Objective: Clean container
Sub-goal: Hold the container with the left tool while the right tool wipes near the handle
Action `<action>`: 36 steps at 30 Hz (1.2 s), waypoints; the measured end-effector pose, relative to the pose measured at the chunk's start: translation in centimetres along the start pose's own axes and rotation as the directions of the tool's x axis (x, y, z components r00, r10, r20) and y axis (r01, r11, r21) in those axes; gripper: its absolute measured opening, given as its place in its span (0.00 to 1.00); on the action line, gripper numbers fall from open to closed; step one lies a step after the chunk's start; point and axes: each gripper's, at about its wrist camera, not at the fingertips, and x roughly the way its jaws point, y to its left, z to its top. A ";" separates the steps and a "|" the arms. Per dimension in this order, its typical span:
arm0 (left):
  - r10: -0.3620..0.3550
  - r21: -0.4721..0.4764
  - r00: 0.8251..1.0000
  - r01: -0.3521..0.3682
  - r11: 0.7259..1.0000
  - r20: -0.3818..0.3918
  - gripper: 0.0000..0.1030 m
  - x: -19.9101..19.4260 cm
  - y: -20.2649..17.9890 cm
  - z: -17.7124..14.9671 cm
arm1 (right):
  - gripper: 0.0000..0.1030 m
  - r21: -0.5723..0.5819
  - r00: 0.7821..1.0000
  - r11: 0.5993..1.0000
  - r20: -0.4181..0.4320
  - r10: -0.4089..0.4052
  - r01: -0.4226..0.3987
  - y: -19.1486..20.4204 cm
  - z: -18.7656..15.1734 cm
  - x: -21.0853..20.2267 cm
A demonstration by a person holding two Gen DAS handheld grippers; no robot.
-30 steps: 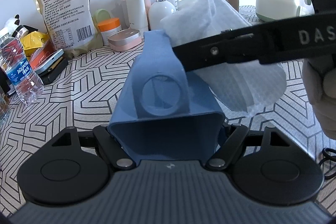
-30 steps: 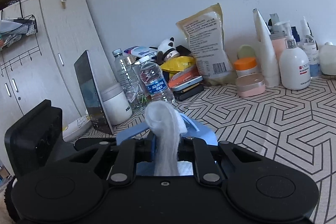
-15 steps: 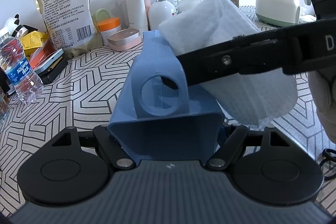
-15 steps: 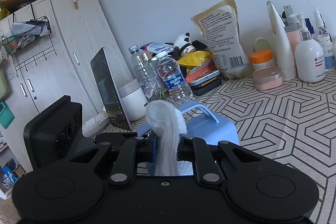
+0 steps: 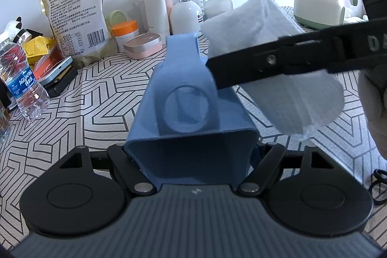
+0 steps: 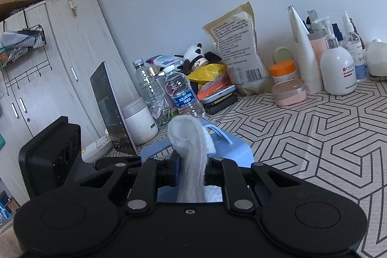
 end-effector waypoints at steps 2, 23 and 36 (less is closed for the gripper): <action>0.000 0.000 1.000 0.000 1.000 0.000 0.75 0.0 0.0 0.0 | 0.15 -0.010 1.000 1.000 -0.004 0.010 -0.010 0.2 -0.1 0.0; -0.001 0.000 1.000 0.001 1.000 0.001 0.75 -0.2 -0.3 -0.1 | 0.24 0.051 0.999 0.997 -0.014 -0.049 0.049 -1.2 -0.2 -0.4; 0.008 -0.027 1.000 -0.008 1.000 -0.003 0.75 -0.2 0.2 -0.2 | 0.31 0.005 1.000 1.000 -0.030 0.007 -0.007 -0.1 -0.6 -0.1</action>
